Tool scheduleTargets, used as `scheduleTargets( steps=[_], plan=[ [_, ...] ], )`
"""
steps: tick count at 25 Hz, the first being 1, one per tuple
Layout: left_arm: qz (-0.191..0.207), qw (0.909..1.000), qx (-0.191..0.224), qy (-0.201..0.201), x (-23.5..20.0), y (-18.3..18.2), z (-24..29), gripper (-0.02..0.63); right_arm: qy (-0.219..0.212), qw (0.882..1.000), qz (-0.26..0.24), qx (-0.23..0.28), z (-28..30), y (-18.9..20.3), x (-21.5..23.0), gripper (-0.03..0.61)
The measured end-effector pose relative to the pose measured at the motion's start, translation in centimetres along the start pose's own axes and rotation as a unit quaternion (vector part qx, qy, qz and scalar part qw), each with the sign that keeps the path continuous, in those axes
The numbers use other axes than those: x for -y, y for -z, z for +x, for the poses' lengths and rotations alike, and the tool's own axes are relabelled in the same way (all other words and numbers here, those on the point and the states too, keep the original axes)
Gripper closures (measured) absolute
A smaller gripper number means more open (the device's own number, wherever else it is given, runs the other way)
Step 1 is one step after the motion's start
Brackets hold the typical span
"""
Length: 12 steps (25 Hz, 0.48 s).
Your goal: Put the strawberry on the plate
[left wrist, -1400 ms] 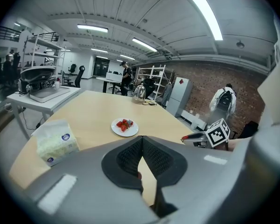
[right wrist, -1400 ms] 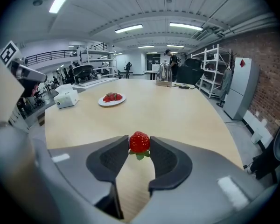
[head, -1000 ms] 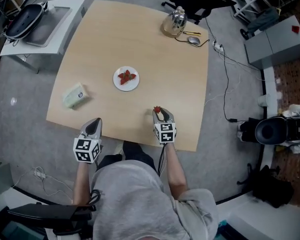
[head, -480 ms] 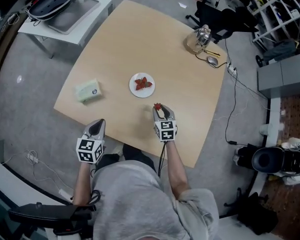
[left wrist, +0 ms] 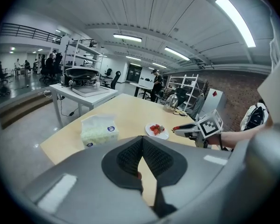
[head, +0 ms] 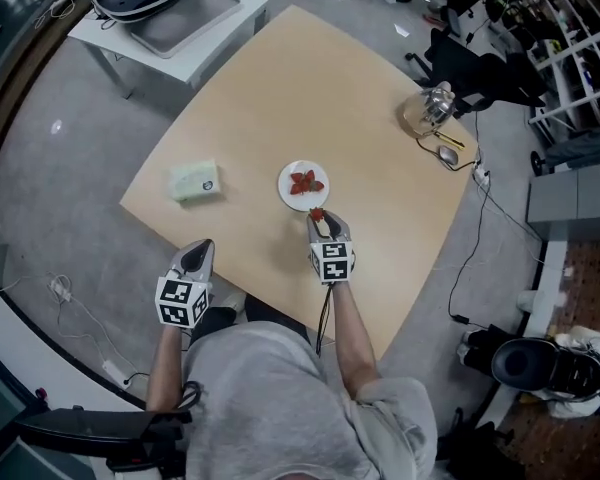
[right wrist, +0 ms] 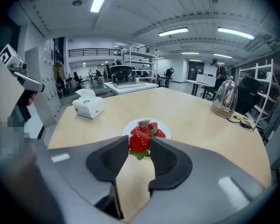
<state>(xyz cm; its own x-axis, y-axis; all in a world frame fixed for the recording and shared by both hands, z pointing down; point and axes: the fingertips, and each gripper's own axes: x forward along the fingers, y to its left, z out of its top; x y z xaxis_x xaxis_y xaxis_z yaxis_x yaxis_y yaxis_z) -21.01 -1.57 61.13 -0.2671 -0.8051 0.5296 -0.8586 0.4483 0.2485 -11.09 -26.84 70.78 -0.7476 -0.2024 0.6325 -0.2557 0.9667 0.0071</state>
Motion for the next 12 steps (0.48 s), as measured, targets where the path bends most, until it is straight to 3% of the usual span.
scheduleTargets(
  steps=[12],
  plan=[
    [-0.025,0.9991,-0.011,-0.031,-0.9,0.3,1.0,0.594,-0.031,0.999,-0.013,-0.030,4.4,0.5,0.4,0.431]
  ],
)
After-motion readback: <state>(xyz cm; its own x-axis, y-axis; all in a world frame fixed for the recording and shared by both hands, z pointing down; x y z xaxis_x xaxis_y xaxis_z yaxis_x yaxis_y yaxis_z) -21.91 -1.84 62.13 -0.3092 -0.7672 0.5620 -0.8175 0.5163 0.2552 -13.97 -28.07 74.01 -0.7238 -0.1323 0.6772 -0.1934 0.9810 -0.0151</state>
